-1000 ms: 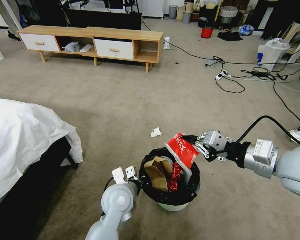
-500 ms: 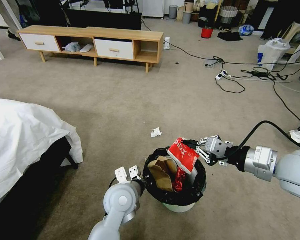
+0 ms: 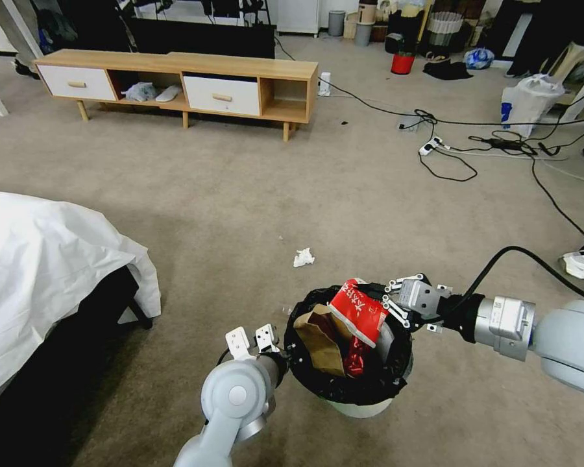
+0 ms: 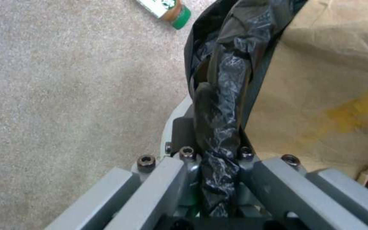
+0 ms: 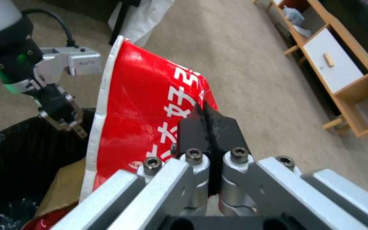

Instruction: Pick up the trash bin, then pick up the garbage from the floor and place it into the trash bin.

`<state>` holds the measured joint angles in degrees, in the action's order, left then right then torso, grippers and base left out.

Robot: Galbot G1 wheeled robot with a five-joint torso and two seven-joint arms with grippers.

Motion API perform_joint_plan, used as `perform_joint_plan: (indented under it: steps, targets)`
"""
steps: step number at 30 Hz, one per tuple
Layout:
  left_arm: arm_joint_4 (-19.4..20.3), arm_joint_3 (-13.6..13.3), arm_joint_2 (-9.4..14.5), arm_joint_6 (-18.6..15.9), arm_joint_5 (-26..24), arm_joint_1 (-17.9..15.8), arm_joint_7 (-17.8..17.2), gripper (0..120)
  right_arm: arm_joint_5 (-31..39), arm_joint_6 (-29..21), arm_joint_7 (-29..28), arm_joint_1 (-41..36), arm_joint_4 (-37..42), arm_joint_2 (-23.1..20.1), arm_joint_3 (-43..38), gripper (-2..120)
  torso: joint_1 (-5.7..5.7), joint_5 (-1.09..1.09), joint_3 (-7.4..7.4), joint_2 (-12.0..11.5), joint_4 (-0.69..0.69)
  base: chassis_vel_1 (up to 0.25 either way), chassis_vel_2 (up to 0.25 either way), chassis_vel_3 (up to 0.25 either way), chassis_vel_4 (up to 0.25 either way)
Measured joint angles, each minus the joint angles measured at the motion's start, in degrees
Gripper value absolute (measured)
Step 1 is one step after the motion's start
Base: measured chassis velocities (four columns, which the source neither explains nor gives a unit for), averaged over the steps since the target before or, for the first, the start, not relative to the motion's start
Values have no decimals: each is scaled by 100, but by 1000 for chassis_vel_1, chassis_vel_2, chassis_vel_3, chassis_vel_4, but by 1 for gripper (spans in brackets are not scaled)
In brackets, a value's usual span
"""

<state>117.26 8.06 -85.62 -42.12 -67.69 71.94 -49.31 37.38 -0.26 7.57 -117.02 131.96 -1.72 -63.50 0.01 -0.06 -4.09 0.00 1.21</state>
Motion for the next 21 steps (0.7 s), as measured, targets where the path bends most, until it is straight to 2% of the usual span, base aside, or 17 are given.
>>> perform_joint_plan:
  steps: [21]
  targets:
    - [144,-3,-9,-1,-221,49,50,1,-359,214,67,-570,-397,-211,-45,0,0,0,0,0,0,0,0,0,0]
